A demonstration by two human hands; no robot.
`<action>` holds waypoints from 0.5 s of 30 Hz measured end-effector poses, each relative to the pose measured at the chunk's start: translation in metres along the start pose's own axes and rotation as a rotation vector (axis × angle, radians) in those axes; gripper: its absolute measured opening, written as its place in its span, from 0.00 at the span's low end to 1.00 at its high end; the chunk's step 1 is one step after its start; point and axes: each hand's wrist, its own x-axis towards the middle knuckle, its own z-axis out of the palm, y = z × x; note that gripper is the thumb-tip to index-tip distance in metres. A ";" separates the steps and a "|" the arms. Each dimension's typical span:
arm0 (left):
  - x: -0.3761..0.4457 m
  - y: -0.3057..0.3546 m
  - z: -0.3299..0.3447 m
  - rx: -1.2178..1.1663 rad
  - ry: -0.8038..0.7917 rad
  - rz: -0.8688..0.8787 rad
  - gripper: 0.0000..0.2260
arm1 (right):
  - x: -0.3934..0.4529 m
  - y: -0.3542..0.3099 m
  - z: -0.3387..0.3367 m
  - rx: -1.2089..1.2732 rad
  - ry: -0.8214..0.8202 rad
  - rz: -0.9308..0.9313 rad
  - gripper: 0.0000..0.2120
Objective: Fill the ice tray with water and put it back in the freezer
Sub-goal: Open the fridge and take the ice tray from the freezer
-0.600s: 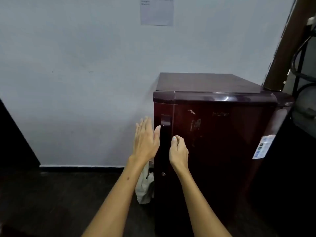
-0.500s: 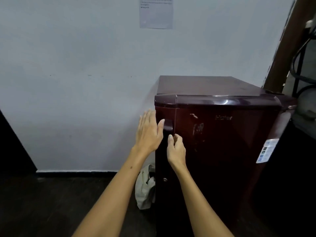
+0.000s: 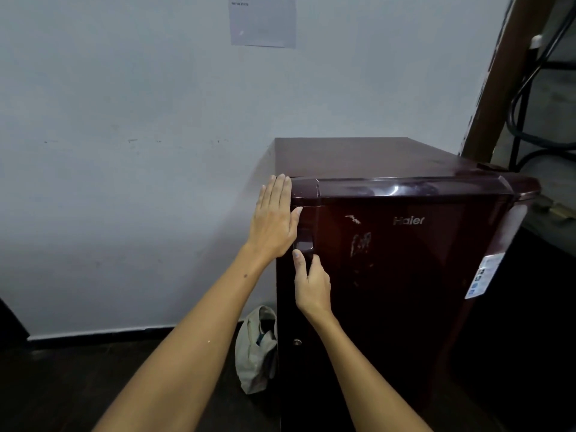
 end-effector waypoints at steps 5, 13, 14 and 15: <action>-0.001 0.005 0.007 -0.032 0.042 -0.028 0.26 | 0.000 -0.002 -0.006 -0.045 -0.054 0.009 0.36; -0.002 0.005 0.007 0.026 0.027 -0.031 0.26 | 0.003 0.005 -0.010 -0.017 -0.118 0.012 0.31; -0.002 0.005 0.007 0.043 0.018 -0.033 0.26 | 0.004 0.005 -0.011 -0.015 -0.129 0.014 0.32; -0.002 0.005 0.006 0.061 0.007 -0.037 0.27 | 0.003 0.004 -0.012 -0.013 -0.138 0.014 0.31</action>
